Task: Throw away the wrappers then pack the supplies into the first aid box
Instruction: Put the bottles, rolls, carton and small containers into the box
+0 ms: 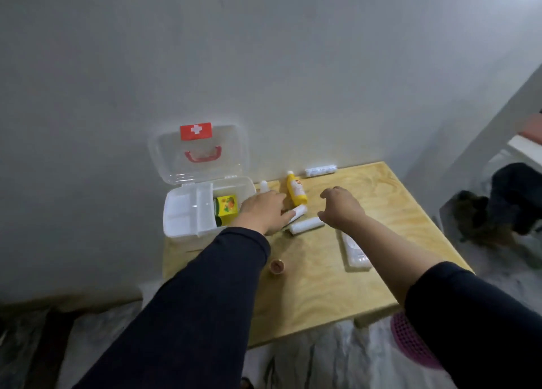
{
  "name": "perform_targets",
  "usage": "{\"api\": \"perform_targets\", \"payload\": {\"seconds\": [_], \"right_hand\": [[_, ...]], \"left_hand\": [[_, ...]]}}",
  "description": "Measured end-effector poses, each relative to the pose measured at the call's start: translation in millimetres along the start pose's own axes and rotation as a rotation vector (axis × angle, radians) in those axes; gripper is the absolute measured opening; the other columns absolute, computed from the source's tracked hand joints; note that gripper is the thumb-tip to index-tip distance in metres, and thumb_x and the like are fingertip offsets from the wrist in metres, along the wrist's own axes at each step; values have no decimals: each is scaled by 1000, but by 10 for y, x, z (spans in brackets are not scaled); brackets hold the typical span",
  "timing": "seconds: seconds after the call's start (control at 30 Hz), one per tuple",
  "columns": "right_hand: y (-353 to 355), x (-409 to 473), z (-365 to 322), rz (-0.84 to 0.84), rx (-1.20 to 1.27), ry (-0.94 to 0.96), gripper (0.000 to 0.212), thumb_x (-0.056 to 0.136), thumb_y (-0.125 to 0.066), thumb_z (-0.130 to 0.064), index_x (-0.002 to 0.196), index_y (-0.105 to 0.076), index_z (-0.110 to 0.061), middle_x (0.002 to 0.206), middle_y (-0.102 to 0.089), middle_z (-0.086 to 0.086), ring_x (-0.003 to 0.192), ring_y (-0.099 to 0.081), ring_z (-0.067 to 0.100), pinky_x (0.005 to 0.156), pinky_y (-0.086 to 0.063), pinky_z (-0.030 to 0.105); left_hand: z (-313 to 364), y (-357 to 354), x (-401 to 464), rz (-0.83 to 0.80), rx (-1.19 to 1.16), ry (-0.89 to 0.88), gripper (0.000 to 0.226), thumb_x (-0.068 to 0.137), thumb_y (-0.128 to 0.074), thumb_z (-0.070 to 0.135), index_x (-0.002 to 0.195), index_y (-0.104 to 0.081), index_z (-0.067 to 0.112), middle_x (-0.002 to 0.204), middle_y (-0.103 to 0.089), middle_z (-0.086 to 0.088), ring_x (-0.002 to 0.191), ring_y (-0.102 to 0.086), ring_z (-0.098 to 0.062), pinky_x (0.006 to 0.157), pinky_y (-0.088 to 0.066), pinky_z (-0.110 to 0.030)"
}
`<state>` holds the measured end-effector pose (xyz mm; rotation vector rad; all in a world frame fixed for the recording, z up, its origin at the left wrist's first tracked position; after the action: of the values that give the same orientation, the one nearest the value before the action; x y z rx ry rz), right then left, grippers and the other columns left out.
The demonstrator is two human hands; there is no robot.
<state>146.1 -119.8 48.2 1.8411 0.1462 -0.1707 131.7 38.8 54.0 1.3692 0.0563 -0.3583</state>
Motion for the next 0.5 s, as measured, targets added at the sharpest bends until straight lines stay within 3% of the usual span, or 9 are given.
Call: {"api": "perform_targets", "payload": {"seconds": [0.1, 0.2, 0.3, 0.4, 0.5], "right_hand": [[-42, -142, 443, -20, 24, -87, 42, 87, -59, -21, 126, -55, -8, 129, -53, 14, 122, -51, 30, 96, -46, 36], [-179, -299, 800, -38, 93, -173, 41, 88, -58, -27, 125, -57, -11, 126, -56, 14, 118, -53, 30, 89, -47, 35], [-411, -423, 1041, -47, 145, -309, 52, 83, -61, -41, 119, -54, -5, 123, -54, 14, 116, -52, 32, 87, -47, 36], [-591, -513, 1076, -16, 196, -380, 63, 76, -70, -46, 119, -51, -5, 122, -50, 13, 119, -48, 31, 88, -47, 37], [-653, -530, 1127, 47, 251, -446, 54, 79, -66, -40, 116, -50, -4, 121, -50, 13, 117, -50, 33, 87, -48, 38]], "left_hand": [[364, -188, 31, -81, -40, -51, 47, 94, -43, 51, 132, -53, 23, 135, -56, -2, 121, -54, -28, 81, -44, -38], [627, -377, -4, -113, -48, -68, 52, 94, -46, 48, 140, -48, 21, 141, -51, -5, 124, -53, -28, 91, -47, -39], [774, -563, -32, -177, -70, -57, 55, 96, -44, 43, 148, -36, 29, 154, -38, 3, 137, -42, -22, 101, -40, -36], [771, -684, -59, -202, -28, -59, 58, 96, -46, 45, 149, -38, 23, 150, -45, 3, 134, -46, -21, 99, -43, -35], [734, -764, -63, -211, -35, -20, 57, 96, -45, 44, 148, -39, 21, 147, -48, 2, 132, -48, -22, 96, -45, -36]]}}
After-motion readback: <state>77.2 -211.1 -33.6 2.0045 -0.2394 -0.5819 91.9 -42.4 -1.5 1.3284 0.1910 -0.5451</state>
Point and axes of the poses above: each hand's wrist, its own x-axis towards the middle knuckle, its own y-axis out of the back of the hand, z = x × y, the point moved 6 cm from there along x, towards the middle knuckle
